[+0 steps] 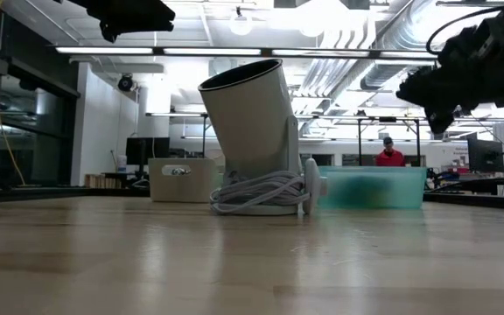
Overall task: Pick & Place School Supplies
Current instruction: Return to Home Position
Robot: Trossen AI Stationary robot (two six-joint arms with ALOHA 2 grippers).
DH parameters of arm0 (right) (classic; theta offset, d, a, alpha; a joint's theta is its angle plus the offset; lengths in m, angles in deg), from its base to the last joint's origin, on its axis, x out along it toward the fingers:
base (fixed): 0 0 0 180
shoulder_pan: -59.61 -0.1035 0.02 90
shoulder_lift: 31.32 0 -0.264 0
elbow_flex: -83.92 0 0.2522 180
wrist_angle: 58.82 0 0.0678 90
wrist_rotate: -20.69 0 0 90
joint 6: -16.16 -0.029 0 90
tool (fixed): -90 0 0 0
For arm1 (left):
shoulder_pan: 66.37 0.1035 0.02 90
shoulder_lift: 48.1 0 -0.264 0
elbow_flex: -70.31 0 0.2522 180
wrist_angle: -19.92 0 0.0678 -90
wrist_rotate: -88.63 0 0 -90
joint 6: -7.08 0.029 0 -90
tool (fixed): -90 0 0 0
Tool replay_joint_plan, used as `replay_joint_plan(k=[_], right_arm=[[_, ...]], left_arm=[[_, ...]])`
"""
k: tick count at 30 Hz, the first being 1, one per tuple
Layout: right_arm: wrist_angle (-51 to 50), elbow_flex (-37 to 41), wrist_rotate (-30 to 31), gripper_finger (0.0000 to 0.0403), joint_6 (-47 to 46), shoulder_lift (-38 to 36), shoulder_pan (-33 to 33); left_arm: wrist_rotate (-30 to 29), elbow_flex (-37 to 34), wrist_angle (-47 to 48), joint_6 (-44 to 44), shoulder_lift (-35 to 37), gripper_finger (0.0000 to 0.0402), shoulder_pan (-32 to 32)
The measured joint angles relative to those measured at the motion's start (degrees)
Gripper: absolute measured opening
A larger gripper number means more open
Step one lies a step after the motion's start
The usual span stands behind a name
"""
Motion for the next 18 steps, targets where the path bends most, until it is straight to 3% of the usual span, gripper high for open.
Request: replay_joint_plan(k=[6,18], right_arm=[[-6.1,0.0,4.8,0.0056,-0.1,-3.1,0.0],[-6.6,0.0,5.3,0.0056,0.0,-3.1,0.0]], left_arm=[[0.0,0.0,0.0,0.0,0.0,0.0134,0.0],[1.5,0.0,-0.4,0.0,0.0,0.0134,0.0]])
